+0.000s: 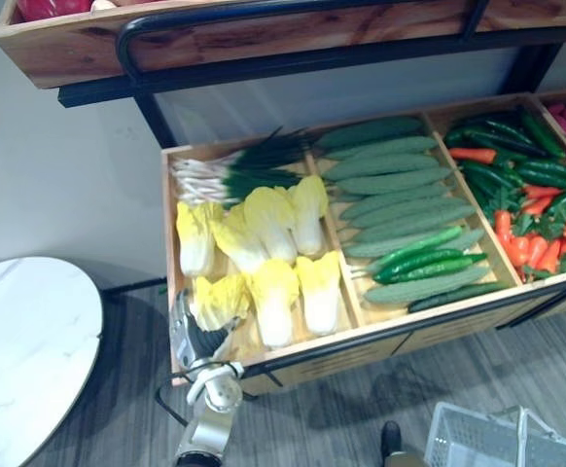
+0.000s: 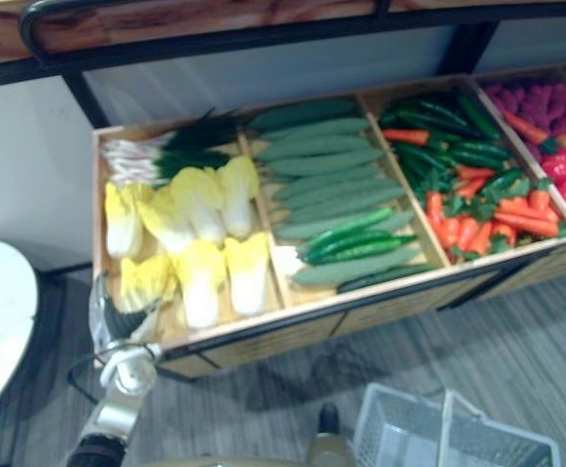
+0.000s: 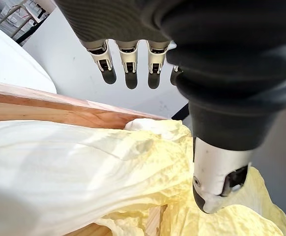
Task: Pick vegetable in the basket
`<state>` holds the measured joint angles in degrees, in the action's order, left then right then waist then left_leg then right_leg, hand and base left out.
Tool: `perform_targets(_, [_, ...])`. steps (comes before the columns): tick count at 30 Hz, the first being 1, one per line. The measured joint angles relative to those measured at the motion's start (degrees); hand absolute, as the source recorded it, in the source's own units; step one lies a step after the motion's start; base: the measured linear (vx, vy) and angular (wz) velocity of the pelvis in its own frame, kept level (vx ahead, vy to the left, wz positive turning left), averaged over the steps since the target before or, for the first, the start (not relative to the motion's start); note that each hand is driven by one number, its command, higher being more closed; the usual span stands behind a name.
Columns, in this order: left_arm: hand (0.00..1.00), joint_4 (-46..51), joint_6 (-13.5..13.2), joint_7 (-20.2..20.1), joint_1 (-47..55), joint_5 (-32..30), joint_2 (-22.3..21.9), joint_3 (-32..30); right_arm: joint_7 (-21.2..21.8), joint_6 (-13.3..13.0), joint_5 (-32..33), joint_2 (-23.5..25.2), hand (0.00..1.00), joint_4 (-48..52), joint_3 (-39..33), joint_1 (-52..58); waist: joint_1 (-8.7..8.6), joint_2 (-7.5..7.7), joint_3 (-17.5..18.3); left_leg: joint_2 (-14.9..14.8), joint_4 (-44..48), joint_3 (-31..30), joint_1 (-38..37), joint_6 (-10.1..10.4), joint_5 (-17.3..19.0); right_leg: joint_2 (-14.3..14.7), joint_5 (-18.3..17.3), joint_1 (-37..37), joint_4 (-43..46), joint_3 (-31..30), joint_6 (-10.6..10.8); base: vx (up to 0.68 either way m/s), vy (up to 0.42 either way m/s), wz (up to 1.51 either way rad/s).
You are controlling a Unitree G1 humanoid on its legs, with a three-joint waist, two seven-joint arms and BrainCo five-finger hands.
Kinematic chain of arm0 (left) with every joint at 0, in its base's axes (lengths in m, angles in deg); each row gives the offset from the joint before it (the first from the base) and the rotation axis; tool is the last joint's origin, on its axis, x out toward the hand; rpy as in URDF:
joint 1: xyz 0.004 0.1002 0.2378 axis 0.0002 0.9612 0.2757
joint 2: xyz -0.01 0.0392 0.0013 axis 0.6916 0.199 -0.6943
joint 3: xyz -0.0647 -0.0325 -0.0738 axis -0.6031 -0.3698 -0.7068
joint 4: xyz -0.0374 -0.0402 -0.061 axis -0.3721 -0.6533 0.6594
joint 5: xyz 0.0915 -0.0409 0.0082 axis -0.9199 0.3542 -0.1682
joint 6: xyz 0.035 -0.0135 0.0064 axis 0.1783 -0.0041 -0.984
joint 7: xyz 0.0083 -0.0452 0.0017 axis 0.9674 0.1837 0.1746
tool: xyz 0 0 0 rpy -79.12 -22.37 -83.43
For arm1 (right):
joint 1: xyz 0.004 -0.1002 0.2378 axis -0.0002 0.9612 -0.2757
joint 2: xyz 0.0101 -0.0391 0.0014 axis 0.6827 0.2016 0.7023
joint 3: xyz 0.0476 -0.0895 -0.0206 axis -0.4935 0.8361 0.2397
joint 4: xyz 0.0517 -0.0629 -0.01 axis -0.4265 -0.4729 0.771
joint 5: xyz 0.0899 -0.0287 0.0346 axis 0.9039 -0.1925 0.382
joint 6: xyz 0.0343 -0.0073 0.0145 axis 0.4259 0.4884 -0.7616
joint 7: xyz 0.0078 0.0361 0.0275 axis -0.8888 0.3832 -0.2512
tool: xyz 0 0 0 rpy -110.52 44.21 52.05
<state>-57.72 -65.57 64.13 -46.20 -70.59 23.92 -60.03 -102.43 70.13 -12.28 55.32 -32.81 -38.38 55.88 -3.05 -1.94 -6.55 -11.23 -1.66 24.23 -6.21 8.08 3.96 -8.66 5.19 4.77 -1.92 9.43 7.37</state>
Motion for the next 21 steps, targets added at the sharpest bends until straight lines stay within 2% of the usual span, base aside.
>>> perform_targets(9, [0.0, -0.8, 0.1, 0.0, 0.2, 0.0, 0.0, 0.0, 0.0, 0.0, 0.0, 0.0, 1.0, 0.0, 0.0, 0.0, -0.01, 0.01, 0.0, 0.0, -0.1, 0.0, 0.0, 0.0, 0.0, 0.0, 0.1, 0.0, 0.0, 0.0, 0.2, 0.0, 0.0, 0.0])
perform_targets(21, [0.0, -10.3, 1.2, -1.2, -2.7, 0.6, 0.8, 0.0, 0.0, 0.0, 0.0, -0.1, 1.0, -0.1, 0.3, -1.1, -0.29, 0.22, -0.1, 0.0, 0.0, 0.1, 2.0, 0.1, 0.0, 0.1, 0.3, 2.3, 0.0, -0.5, 0.4, 0.0, -0.008, -0.01])
